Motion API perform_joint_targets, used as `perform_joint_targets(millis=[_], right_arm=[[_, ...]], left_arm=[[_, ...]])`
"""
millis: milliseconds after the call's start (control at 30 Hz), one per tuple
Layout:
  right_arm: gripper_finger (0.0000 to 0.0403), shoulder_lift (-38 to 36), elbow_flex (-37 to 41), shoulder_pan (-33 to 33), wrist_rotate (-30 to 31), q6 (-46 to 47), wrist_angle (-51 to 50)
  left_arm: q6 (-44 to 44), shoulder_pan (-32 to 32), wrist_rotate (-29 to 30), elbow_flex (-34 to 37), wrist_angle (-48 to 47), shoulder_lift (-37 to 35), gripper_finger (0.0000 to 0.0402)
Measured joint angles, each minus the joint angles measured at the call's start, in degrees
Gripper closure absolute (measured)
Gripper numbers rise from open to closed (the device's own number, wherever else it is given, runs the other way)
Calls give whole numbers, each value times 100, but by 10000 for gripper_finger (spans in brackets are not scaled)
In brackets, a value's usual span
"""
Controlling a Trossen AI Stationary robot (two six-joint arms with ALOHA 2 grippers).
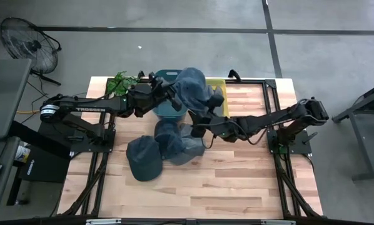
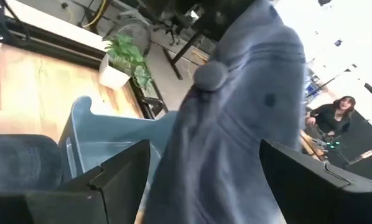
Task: Pick & Place hat
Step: Put the right blue cap into the blue bin
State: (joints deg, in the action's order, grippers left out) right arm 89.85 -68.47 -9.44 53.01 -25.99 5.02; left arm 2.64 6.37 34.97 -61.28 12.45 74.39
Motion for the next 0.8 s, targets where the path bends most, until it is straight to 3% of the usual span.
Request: perform_joint_targets(millis=[233,800], right_arm=[[107,267,-2,161,-36,-248,255],[107,353,-4,145,2337,-3113,2869]], left_arm=[[262,0,-12,-79,-19,2,401],[418,0,-312,-483,-1107,50,401]])
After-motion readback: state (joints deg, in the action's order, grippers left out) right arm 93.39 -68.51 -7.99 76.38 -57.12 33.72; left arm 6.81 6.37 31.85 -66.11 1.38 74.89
